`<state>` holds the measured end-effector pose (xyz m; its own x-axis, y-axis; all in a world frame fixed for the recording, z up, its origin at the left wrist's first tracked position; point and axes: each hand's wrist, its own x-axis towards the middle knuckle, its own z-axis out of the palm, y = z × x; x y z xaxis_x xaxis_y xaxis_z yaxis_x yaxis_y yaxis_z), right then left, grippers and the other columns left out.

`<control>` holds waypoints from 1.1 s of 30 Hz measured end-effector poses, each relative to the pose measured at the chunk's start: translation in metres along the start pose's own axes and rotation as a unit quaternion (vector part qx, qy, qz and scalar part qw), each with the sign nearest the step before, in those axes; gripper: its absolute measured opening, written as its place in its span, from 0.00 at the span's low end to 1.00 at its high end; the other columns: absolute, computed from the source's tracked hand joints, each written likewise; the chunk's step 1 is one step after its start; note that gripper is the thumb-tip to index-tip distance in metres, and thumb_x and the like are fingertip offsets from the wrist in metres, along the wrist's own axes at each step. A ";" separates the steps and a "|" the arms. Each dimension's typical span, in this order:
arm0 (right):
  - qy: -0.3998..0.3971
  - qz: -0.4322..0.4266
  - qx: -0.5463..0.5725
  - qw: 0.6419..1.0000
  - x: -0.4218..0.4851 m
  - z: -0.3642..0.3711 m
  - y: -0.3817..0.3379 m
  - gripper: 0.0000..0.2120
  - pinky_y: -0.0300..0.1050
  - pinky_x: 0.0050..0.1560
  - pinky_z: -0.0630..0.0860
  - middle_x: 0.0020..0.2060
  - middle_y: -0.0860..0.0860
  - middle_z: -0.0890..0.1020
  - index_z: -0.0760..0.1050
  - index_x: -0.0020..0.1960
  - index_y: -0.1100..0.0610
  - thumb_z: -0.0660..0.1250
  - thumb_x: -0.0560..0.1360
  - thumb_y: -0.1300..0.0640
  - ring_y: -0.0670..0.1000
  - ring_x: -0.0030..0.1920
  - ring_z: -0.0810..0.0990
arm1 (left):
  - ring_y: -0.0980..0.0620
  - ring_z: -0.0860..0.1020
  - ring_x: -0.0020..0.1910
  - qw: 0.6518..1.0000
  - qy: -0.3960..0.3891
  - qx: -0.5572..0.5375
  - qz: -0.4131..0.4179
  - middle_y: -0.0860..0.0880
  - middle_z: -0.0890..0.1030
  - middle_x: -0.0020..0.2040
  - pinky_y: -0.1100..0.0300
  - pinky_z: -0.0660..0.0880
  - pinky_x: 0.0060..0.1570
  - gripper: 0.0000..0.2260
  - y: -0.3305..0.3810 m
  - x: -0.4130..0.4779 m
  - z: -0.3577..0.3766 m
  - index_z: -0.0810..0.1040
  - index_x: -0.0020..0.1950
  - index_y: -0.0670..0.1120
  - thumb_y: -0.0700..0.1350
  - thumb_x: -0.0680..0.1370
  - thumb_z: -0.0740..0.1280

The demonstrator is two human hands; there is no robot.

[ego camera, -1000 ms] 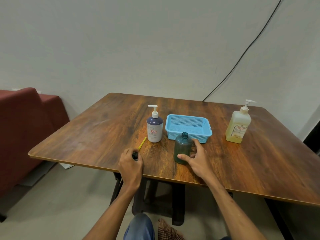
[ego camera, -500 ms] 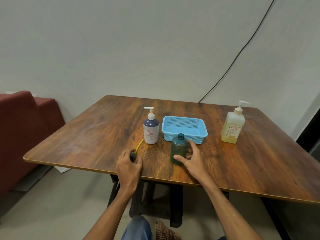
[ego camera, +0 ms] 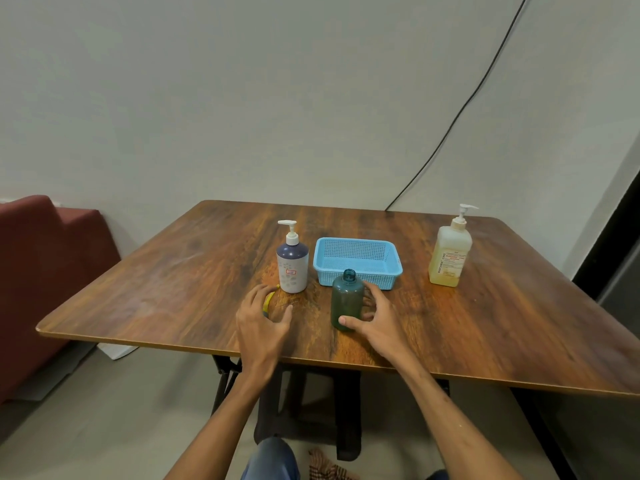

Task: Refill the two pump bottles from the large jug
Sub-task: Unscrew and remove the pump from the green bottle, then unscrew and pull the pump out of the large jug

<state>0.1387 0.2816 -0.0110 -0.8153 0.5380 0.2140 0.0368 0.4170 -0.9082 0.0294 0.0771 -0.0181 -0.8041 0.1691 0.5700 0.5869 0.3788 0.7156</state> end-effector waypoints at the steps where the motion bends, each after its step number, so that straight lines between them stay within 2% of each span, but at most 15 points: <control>1: 0.001 0.000 -0.001 1.000 -0.001 -0.002 0.000 0.46 0.52 0.66 0.76 0.71 0.49 0.72 0.62 0.77 0.50 0.82 0.65 0.53 0.49 0.68 0.73 | 0.53 0.75 0.63 1.000 -0.001 -0.004 0.006 0.50 0.77 0.63 0.46 0.75 0.62 0.21 0.006 0.000 0.001 0.77 0.63 0.48 0.50 0.71 0.75; 5: 0.018 -0.007 0.007 1.000 -0.005 -0.011 -0.005 0.42 0.52 0.65 0.76 0.72 0.47 0.71 0.62 0.76 0.47 0.80 0.68 0.53 0.48 0.67 0.73 | 0.55 0.75 0.61 0.999 0.000 -0.036 0.034 0.51 0.78 0.62 0.50 0.75 0.64 0.19 0.034 0.001 0.004 0.78 0.61 0.48 0.47 0.72 0.76; 9: 0.060 -0.028 0.017 0.998 -0.007 -0.028 -0.015 0.37 0.49 0.62 0.77 0.70 0.43 0.72 0.65 0.74 0.42 0.79 0.70 0.52 0.45 0.64 0.75 | 0.59 0.75 0.58 0.994 -0.020 -0.090 0.066 0.52 0.79 0.59 0.69 0.71 0.61 0.17 0.066 0.004 0.013 0.77 0.60 0.50 0.46 0.72 0.75; 11: 0.075 -0.037 0.019 0.996 -0.006 -0.039 -0.019 0.35 0.48 0.61 0.78 0.68 0.44 0.73 0.67 0.73 0.44 0.79 0.70 0.53 0.45 0.63 0.75 | 0.59 0.76 0.59 0.992 -0.035 -0.099 0.067 0.53 0.79 0.61 0.74 0.70 0.59 0.18 0.075 0.005 0.018 0.77 0.61 0.49 0.47 0.73 0.75; 14: 0.096 -0.047 0.024 0.994 -0.005 -0.055 -0.022 0.33 0.42 0.57 0.78 0.65 0.47 0.77 0.69 0.73 0.49 0.78 0.71 0.55 0.46 0.62 0.76 | 0.58 0.74 0.63 0.990 -0.046 -0.109 0.071 0.53 0.78 0.63 0.69 0.72 0.62 0.19 0.089 0.005 0.025 0.77 0.62 0.49 0.47 0.73 0.75; 18: 0.133 -0.058 0.021 0.989 -0.004 -0.072 -0.026 0.30 0.35 0.50 0.79 0.62 0.47 0.79 0.72 0.70 0.51 0.78 0.71 0.56 0.42 0.58 0.78 | 0.59 0.73 0.64 0.984 -0.046 -0.154 0.081 0.54 0.77 0.64 0.66 0.73 0.64 0.19 0.110 0.004 0.041 0.78 0.62 0.49 0.45 0.73 0.75; 20: 0.155 -0.060 0.026 0.986 -0.001 -0.081 -0.027 0.28 0.37 0.52 0.79 0.60 0.47 0.80 0.73 0.69 0.52 0.77 0.71 0.58 0.43 0.58 0.78 | 0.60 0.73 0.63 0.980 -0.057 -0.169 0.090 0.54 0.78 0.64 0.67 0.72 0.64 0.19 0.121 0.007 0.053 0.78 0.62 0.49 0.45 0.72 0.75; 23: 0.197 -0.058 0.029 0.978 0.007 -0.096 -0.027 0.25 0.44 0.55 0.80 0.59 0.47 0.80 0.75 0.66 0.51 0.78 0.71 0.57 0.45 0.58 0.79 | 0.58 0.75 0.61 0.975 -0.089 -0.180 0.093 0.53 0.79 0.62 0.61 0.72 0.65 0.19 0.144 0.014 0.074 0.78 0.62 0.50 0.48 0.73 0.75; 26: 0.237 -0.046 0.032 0.970 0.019 -0.111 -0.022 0.24 0.49 0.57 0.80 0.58 0.50 0.81 0.75 0.65 0.52 0.77 0.71 0.58 0.48 0.58 0.79 | 0.57 0.77 0.58 0.966 -0.122 -0.216 0.067 0.56 0.79 0.58 0.57 0.74 0.63 0.17 0.166 0.021 0.098 0.76 0.60 0.55 0.49 0.73 0.74; 31: 0.286 -0.025 0.022 0.958 0.044 -0.140 -0.005 0.23 0.55 0.57 0.81 0.58 0.48 0.80 0.75 0.63 0.52 0.77 0.70 0.61 0.50 0.57 0.80 | 0.62 0.77 0.56 0.954 -0.174 -0.239 0.043 0.59 0.80 0.57 0.62 0.75 0.58 0.18 0.188 0.041 0.147 0.78 0.60 0.53 0.49 0.72 0.75; 33: 0.299 -0.015 0.016 0.954 0.055 -0.152 0.003 0.24 0.52 0.55 0.81 0.58 0.48 0.79 0.74 0.63 0.52 0.77 0.70 0.63 0.51 0.58 0.80 | 0.60 0.77 0.56 0.951 -0.196 -0.238 0.027 0.57 0.80 0.59 0.61 0.76 0.57 0.20 0.193 0.048 0.171 0.77 0.62 0.52 0.49 0.72 0.76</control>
<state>0.1814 0.4241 0.0523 -0.3399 0.8518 0.3987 -0.0063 0.4218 -0.9067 0.0879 0.3139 0.0785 -0.6907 0.5376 0.4836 0.5302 -0.0783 0.8442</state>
